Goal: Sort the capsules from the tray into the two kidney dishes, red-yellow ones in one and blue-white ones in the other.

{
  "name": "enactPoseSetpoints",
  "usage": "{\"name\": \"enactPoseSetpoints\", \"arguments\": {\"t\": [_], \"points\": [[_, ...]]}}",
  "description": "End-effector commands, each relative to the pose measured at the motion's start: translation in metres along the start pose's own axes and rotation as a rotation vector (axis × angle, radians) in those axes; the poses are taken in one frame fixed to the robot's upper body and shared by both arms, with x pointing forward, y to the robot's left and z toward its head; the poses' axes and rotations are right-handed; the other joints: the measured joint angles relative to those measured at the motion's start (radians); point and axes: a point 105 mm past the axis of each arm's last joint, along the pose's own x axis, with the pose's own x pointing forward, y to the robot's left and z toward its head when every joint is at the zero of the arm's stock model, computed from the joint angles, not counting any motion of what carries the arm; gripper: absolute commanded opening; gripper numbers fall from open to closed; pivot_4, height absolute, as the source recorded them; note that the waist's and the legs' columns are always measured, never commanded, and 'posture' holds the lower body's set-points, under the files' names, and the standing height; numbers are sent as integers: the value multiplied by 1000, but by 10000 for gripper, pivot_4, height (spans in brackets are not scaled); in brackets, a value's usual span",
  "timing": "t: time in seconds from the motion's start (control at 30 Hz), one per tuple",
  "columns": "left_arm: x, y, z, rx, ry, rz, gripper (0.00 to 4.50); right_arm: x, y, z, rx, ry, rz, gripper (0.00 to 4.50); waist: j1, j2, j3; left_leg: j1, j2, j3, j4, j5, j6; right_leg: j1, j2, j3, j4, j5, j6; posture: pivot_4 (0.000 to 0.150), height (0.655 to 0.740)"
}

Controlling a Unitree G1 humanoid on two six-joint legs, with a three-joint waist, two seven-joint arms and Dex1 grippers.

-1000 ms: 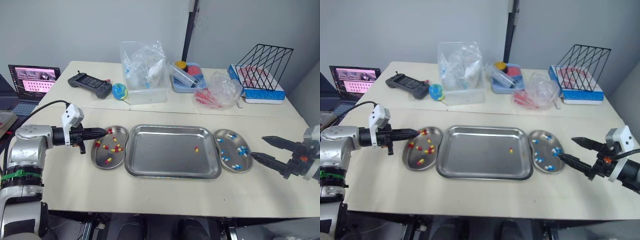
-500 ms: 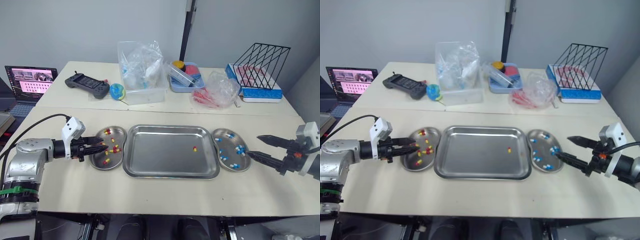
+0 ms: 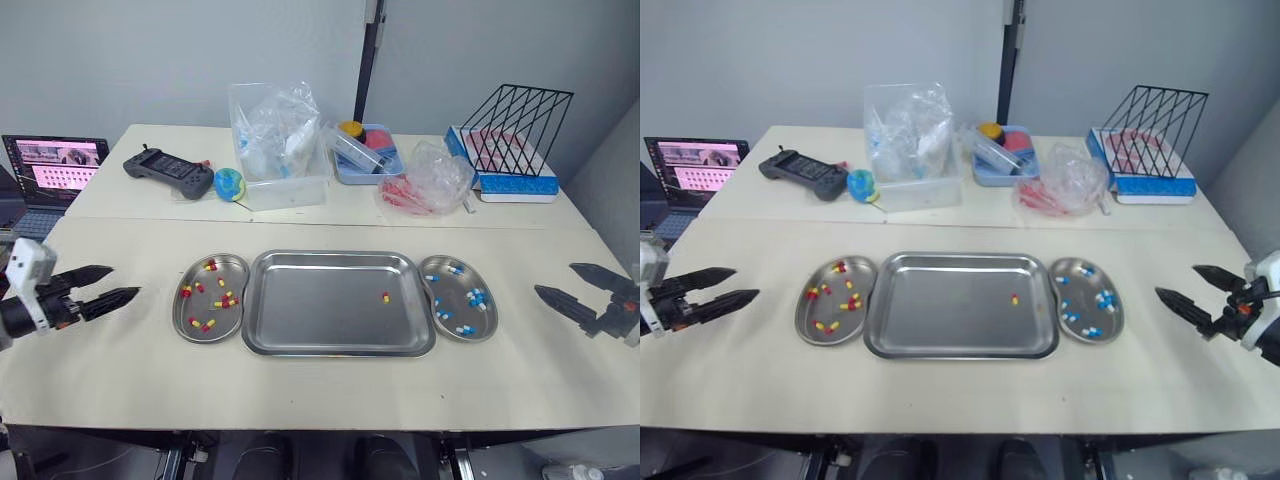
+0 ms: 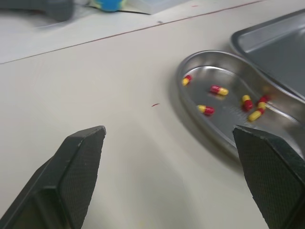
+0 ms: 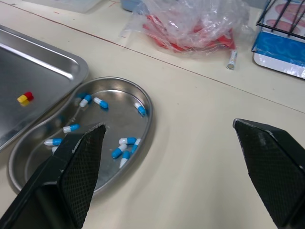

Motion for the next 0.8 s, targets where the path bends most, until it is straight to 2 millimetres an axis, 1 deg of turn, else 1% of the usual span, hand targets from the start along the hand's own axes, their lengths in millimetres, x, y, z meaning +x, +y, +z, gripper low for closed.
{"name": "enactPoseSetpoints", "arguments": {"t": [0.03, 0.17, 0.33, 0.43, 0.67, 0.8], "points": [[-8, 5, 15, 51, -56, 12, 44782, 1, -3, 14, -49, -47, -13, 45000, 3, 0, 0, 0, 0, 0, 0, 0, 0, 0, 0, 0, 0, 0, 0, 1500, 7400], [-7, 4, 14, 51, -62, 2, 44782, 2, -2, 14, -47, -51, -12, 45000, 4, 0, 0, 0, 0, 1, 0, 0, 0, 0, -2, 0, 0, 0, 0, 1500, 7400], [-1, -3, 15, 30, -73, -53, 44782, 1, -3, 17, -47, -56, -12, 45000, 2, 0, 0, 0, 0, 1, 0, 0, 0, 0, -2, 0, 0, 0, 0, 1500, 7400], [0, -6, 13, 43, -43, -79, 44782, 0, -4, 19, -40, -64, -15, 45000, 3, 0, 0, 0, 0, 1, 0, 0, 0, 0, -2, 0, 0, 0, 0, 1500, 7400], [9, -8, 25, 73, -55, -121, 44782, 0, -3, 21, -40, -77, -11, 45000, 4, 0, 0, 0, 0, 1, 0, 0, 0, 0, -2, 0, 0, 0, 0, 1500, 7400], [14, -12, 27, 79, -63, -143, 44782, -1, -1, 21, -35, -78, -8, 45000, 1, 0, 0, 0, 0, 2, 0, 0, 0, 0, -2, 0, 0, 0, 0, 1500, 7400]]}}
